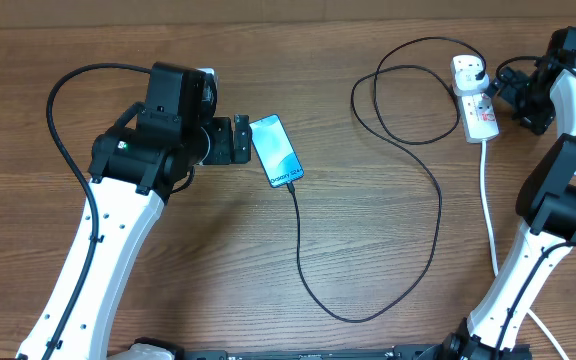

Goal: Plug charger to phone and switch on socket

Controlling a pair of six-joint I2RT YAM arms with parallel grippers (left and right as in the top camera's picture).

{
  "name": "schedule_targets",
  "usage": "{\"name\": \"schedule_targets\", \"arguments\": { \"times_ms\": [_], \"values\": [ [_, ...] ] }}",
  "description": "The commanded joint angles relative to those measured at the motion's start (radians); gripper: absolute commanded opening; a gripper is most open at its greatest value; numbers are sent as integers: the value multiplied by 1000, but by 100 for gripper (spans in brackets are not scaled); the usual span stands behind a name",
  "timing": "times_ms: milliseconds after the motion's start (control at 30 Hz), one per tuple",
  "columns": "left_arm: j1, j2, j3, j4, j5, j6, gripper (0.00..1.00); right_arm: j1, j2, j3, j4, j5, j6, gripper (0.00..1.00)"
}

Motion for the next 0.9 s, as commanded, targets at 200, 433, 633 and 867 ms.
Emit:
{"name": "schedule_targets", "arguments": {
  "times_ms": [200, 433, 633, 867],
  "values": [
    [-1, 4, -1, 5, -13, 15, 100, 24, 78, -15, -23, -88, -54, 100],
    [-1, 4, -2, 5, -13, 15, 100, 19, 75, -10, -43, -96, -53, 100],
    [-1, 4, -2, 5, -13, 15, 100, -10, 17, 48, -117, -95, -41, 100],
    [-1, 4, -1, 4, -13, 15, 100, -69, -188, 54, -232, -104, -10, 100]
  ]
}}
